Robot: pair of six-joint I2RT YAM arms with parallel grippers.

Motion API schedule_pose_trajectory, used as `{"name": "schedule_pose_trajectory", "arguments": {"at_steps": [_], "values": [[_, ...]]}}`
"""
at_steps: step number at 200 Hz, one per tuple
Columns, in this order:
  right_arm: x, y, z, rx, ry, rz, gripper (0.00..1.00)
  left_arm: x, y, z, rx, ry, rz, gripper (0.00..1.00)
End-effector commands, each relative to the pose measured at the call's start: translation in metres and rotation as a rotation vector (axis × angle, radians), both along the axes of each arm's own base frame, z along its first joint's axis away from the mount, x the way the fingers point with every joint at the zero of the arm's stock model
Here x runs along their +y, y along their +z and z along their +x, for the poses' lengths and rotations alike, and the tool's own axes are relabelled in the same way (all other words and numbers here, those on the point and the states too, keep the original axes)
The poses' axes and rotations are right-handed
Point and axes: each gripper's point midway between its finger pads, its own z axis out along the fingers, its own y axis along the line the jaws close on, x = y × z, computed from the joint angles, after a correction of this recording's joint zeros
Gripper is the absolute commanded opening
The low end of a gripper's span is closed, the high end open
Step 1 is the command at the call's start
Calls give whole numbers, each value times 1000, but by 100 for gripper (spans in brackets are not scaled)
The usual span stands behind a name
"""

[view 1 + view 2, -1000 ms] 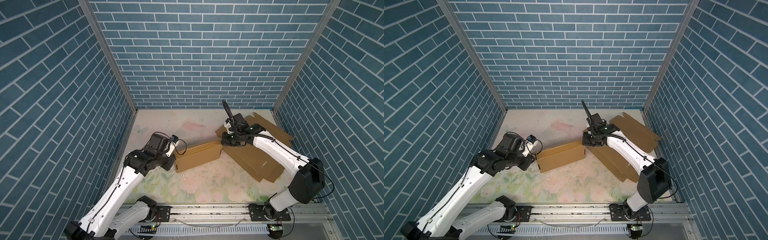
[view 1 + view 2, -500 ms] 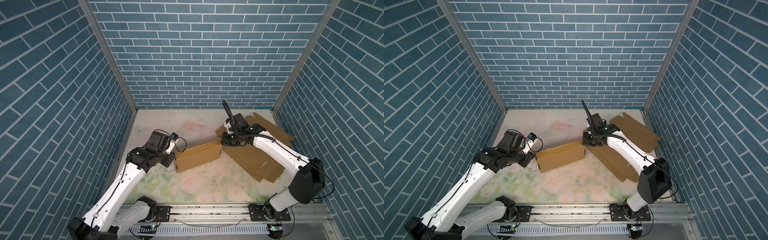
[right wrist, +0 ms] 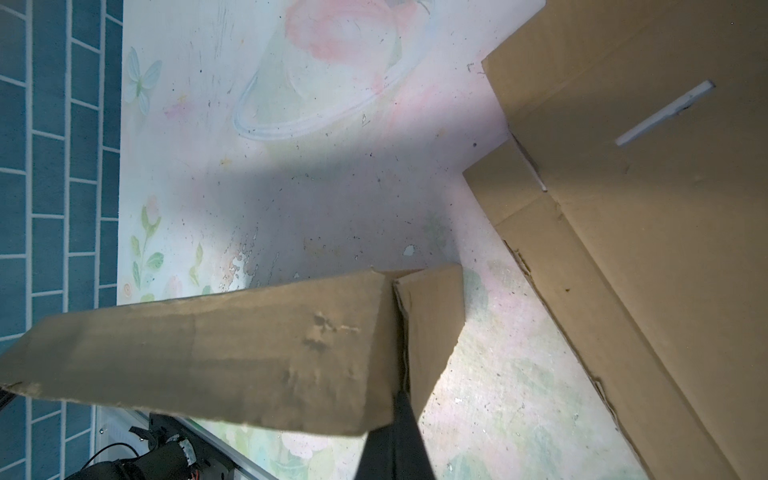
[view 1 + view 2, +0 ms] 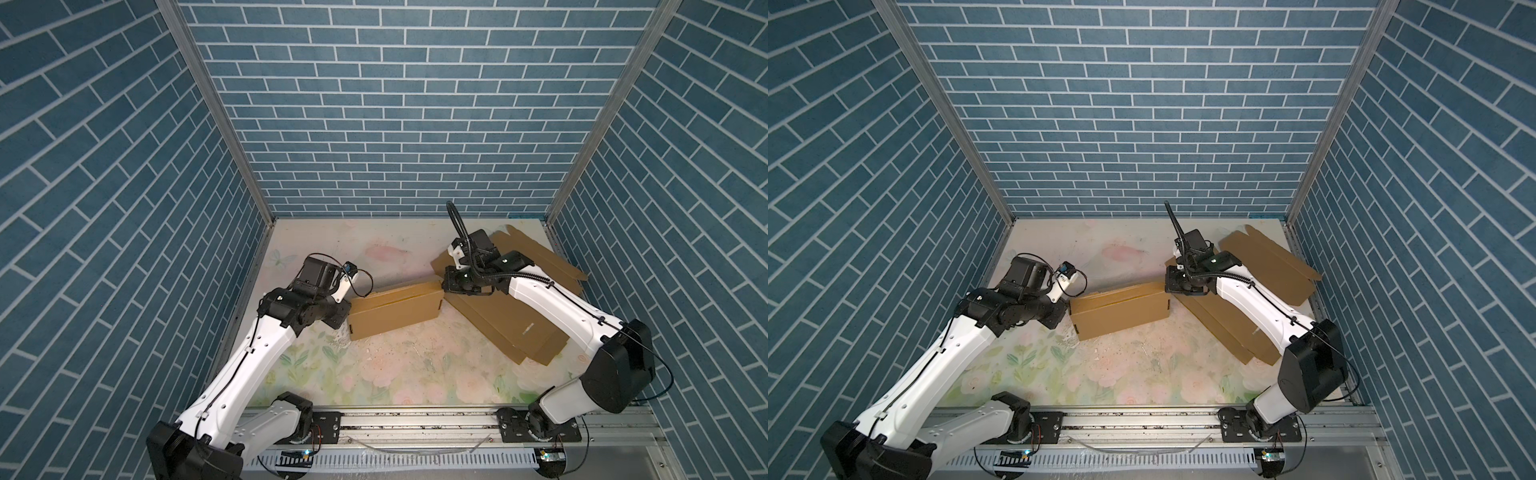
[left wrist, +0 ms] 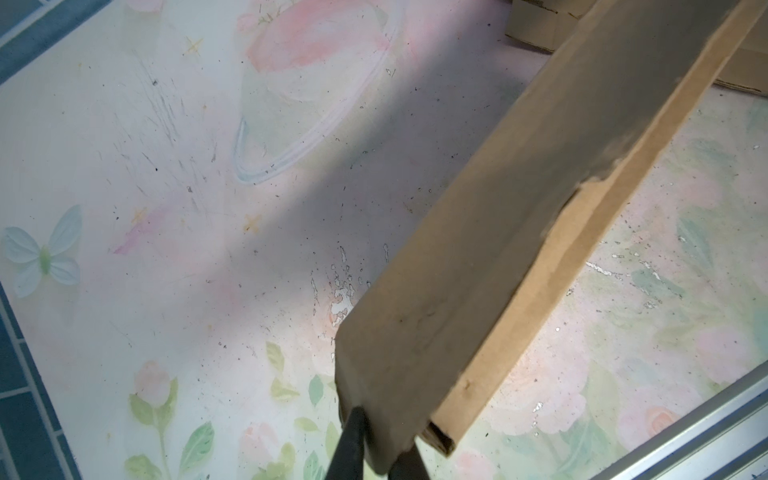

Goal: Fold the paper box

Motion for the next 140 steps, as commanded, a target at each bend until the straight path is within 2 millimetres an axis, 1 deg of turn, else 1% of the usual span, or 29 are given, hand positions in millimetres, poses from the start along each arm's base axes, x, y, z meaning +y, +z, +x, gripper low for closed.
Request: {"name": "schedule_pose_trajectory", "arguments": {"at_steps": [1, 18, 50, 65, 83, 99, 121, 140], "values": [[-4, -11, -9, 28, 5, -1, 3, -2, 10, 4, 20, 25, -58, 13], [-4, -15, -10, 25, 10, 0, 9, -4, 10, 3, 59, 27, -88, 13], [-2, -20, -8, 7, 25, 1, 27, -8, 7, 1, 108, 14, -115, 12], [-1, -21, -8, 9, 27, 4, 32, -9, 7, 0, 121, 8, -121, 12], [-2, -25, -7, 10, 27, -5, 34, -10, 8, 1, 139, 8, -126, 12], [-6, -34, -8, 19, 27, -37, 34, -8, 10, 3, 151, 18, -125, 12], [-12, -46, -9, 28, 24, -80, 35, -12, 14, 6, 173, 17, -150, 12], [-15, -52, -10, 25, 23, -108, 36, -13, 14, 8, 193, 22, -162, 12]]}}
